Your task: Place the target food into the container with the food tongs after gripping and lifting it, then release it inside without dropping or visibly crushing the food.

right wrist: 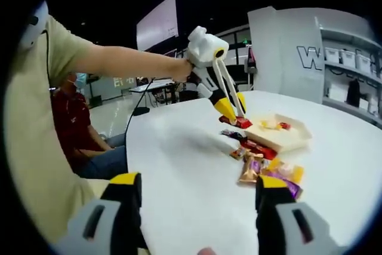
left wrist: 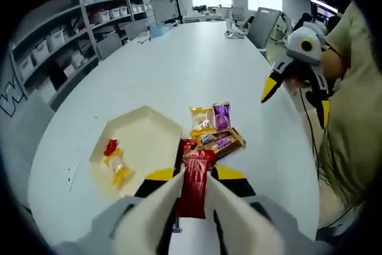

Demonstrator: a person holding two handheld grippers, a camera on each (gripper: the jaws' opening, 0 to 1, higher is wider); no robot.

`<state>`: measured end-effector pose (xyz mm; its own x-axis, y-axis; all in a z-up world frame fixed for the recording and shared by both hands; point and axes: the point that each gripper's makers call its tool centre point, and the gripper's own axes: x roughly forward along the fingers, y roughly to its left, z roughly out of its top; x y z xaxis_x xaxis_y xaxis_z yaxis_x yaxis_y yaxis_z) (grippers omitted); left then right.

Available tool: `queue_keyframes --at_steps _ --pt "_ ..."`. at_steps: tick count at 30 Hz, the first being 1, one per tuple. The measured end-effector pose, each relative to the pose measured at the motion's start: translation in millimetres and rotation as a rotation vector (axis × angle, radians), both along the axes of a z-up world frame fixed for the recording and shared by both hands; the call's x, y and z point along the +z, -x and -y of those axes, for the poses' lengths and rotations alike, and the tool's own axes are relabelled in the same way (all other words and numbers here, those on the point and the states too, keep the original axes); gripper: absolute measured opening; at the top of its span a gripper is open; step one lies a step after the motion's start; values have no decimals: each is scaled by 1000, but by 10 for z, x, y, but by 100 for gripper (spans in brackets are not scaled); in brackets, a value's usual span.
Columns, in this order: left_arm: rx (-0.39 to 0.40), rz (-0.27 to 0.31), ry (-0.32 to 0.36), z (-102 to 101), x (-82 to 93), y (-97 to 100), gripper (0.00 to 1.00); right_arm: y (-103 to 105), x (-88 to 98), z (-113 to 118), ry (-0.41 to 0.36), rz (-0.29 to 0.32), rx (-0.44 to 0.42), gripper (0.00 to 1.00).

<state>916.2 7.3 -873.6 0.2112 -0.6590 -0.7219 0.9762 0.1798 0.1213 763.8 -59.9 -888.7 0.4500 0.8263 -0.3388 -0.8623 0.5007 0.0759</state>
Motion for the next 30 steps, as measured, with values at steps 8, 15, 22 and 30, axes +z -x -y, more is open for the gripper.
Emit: queue_keyframes --at_steps 8,15,22,30 --pt "29 21 1 121 67 -231 21 -1 2 4 4 2 -1 77" --pt "66 49 -17 248 25 -461 21 4 -2 -5 5 1 0 77" --pt "104 68 -55 319 -88 -745 21 12 3 -4 5 2 -1 77" --pt "157 82 -86 402 -183 -1021 21 14 9 2 8 1 -2 77"
